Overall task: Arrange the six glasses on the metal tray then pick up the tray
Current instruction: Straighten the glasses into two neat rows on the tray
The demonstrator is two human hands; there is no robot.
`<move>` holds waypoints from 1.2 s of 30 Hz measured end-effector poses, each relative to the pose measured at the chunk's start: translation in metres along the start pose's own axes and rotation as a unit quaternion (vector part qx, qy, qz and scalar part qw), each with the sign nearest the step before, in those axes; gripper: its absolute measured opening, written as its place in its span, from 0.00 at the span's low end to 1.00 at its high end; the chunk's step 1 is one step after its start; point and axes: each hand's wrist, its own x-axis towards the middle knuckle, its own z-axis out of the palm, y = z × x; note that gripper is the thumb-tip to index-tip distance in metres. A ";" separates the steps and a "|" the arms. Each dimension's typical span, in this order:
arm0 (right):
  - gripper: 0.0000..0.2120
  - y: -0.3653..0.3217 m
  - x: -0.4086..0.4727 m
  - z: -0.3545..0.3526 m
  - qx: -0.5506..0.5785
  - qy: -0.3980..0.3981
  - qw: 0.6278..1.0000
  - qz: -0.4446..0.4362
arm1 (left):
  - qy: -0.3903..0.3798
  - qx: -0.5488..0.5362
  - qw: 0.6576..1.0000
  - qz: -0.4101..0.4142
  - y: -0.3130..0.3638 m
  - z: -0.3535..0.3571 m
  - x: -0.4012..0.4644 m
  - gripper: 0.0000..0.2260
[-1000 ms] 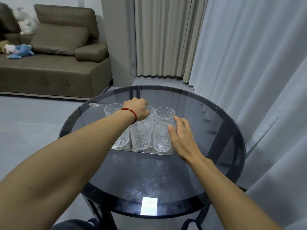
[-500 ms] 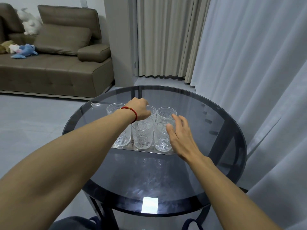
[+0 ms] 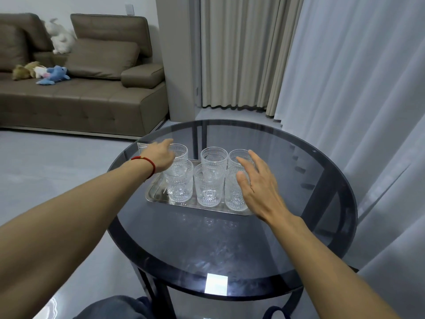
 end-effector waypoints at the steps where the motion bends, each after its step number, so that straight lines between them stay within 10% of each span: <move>1: 0.26 -0.001 0.000 0.000 -0.012 -0.008 1.000 -0.008 | -0.012 -0.017 1.000 0.005 -0.003 0.003 -0.001 0.24; 36: 0.24 0.004 0.003 0.006 -0.028 -0.044 0.999 0.003 | -0.045 -0.388 0.917 -0.084 0.011 0.032 0.003 0.17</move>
